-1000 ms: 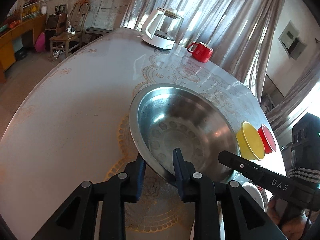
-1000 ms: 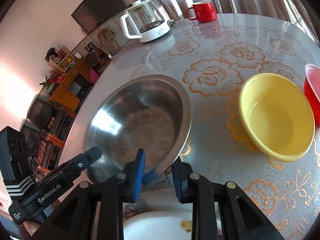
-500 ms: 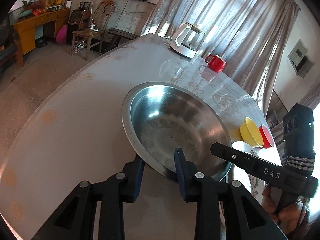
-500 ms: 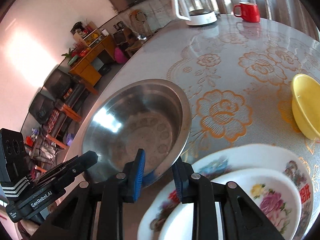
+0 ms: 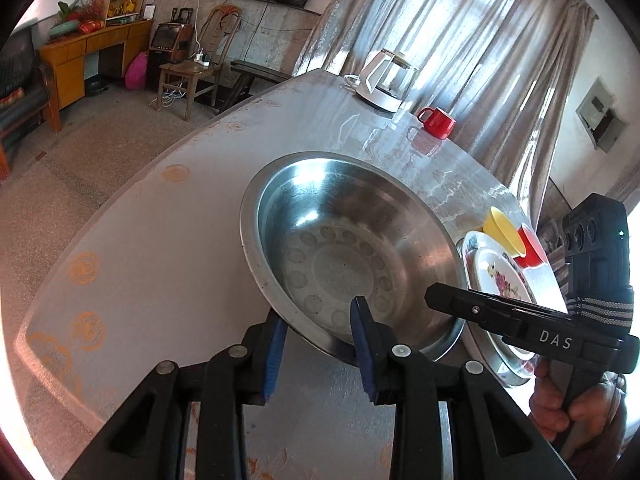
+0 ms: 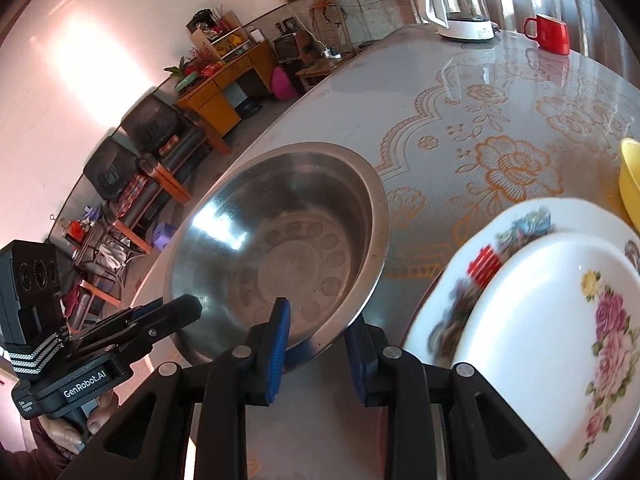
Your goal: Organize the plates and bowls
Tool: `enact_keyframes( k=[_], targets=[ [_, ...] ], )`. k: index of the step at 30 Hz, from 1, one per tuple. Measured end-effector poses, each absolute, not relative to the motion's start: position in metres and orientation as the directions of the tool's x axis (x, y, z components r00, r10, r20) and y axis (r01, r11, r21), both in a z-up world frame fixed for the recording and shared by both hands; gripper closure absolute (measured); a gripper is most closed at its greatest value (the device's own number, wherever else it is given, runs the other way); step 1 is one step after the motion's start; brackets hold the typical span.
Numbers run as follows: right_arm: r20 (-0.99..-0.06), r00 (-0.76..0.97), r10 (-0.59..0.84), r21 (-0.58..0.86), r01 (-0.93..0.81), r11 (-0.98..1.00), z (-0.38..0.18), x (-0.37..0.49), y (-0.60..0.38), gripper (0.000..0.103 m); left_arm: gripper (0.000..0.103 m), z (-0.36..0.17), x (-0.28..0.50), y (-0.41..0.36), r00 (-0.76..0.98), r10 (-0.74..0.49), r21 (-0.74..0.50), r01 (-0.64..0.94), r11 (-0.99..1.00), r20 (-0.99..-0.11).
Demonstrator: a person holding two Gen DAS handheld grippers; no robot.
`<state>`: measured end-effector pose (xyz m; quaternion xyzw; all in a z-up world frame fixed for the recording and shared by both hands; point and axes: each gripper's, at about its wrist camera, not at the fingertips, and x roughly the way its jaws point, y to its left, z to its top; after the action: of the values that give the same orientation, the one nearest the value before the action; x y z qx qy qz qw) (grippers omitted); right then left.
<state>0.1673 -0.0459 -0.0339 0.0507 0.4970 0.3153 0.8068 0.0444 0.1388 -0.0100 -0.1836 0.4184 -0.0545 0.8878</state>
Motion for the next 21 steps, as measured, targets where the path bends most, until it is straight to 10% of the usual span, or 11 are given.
enact_keyframes(
  k=[21],
  targets=[
    [-0.721,0.347,0.599,0.448,-0.426,0.786,-0.031,0.154,-0.056,0.069,0.067,-0.008,0.046,0.153,0.676,-0.19,-0.352,-0.109,0.93,-0.712]
  ],
)
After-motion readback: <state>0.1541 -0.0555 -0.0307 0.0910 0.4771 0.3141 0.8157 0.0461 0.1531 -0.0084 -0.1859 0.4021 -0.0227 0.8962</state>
